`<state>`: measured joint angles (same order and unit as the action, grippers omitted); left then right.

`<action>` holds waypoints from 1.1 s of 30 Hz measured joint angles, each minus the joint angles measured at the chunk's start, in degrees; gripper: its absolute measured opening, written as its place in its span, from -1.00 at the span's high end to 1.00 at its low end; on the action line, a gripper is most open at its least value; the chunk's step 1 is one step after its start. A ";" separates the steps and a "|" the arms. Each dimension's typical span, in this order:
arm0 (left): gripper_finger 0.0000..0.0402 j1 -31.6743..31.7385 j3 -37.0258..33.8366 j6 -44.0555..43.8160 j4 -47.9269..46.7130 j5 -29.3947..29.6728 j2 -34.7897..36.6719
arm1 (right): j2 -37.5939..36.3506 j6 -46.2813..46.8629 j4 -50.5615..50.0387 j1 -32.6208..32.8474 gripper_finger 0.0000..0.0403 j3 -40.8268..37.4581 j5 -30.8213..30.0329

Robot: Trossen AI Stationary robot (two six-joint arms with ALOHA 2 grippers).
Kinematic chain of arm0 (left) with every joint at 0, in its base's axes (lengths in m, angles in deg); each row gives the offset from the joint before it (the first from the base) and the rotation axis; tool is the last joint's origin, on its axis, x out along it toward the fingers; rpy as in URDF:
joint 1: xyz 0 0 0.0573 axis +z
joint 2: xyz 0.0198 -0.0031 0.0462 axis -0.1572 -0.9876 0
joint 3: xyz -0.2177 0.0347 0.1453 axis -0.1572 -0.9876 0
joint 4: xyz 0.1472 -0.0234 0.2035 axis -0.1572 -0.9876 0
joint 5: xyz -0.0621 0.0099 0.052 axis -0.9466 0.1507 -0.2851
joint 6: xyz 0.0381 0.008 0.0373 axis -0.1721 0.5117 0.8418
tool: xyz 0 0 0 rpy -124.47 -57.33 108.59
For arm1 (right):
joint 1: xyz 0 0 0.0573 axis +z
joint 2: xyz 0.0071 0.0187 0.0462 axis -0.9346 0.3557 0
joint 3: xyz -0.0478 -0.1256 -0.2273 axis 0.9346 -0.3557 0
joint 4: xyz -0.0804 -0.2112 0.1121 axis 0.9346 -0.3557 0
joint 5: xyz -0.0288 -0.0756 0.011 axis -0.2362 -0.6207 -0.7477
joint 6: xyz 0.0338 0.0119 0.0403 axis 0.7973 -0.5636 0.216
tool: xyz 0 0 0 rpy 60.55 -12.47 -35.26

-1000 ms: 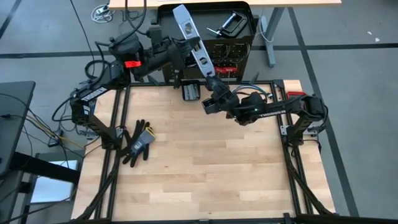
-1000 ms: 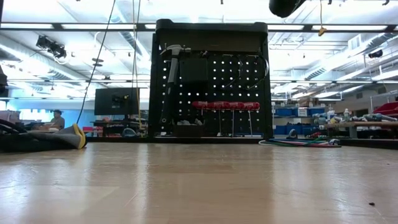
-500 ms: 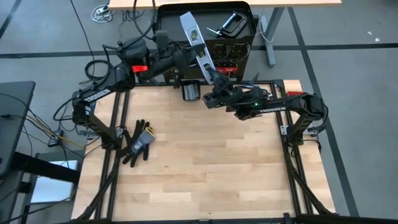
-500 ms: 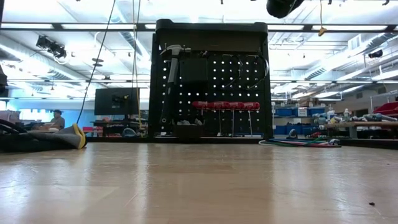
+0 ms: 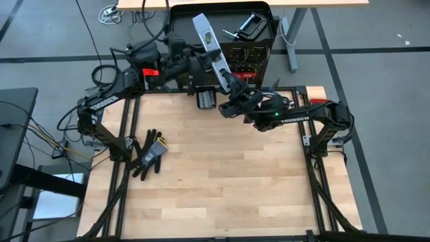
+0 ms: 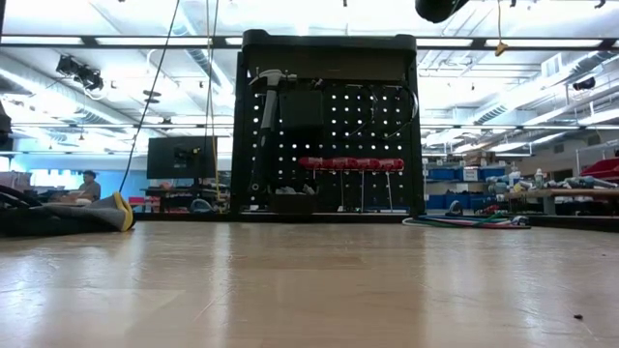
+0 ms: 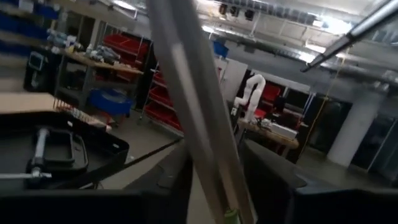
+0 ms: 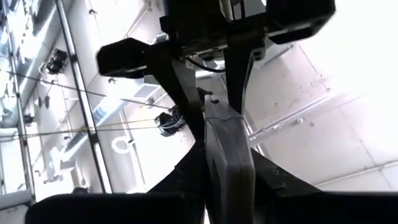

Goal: Hang tools onto peg board
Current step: Put the white spirit level on the peg board

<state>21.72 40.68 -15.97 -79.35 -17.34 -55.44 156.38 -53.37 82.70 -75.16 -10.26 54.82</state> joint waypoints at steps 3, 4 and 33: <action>0.15 0.00 0.00 4.15 -0.48 -0.21 1.68 | 0.11 0.77 -0.01 0.02 0.65 0.99 0.48; 0.10 0.02 0.08 5.78 -0.93 -0.22 2.50 | 0.11 1.97 -0.13 0.00 0.65 1.61 0.29; -0.14 -12.84 -17.98 20.06 -17.33 -1.97 16.55 | 2.11 121.97 -94.00 -30.23 0.65 45.40 14.59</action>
<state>8.88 22.70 4.09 -96.68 -19.31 -38.89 158.48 68.59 -11.30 -105.39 35.14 69.41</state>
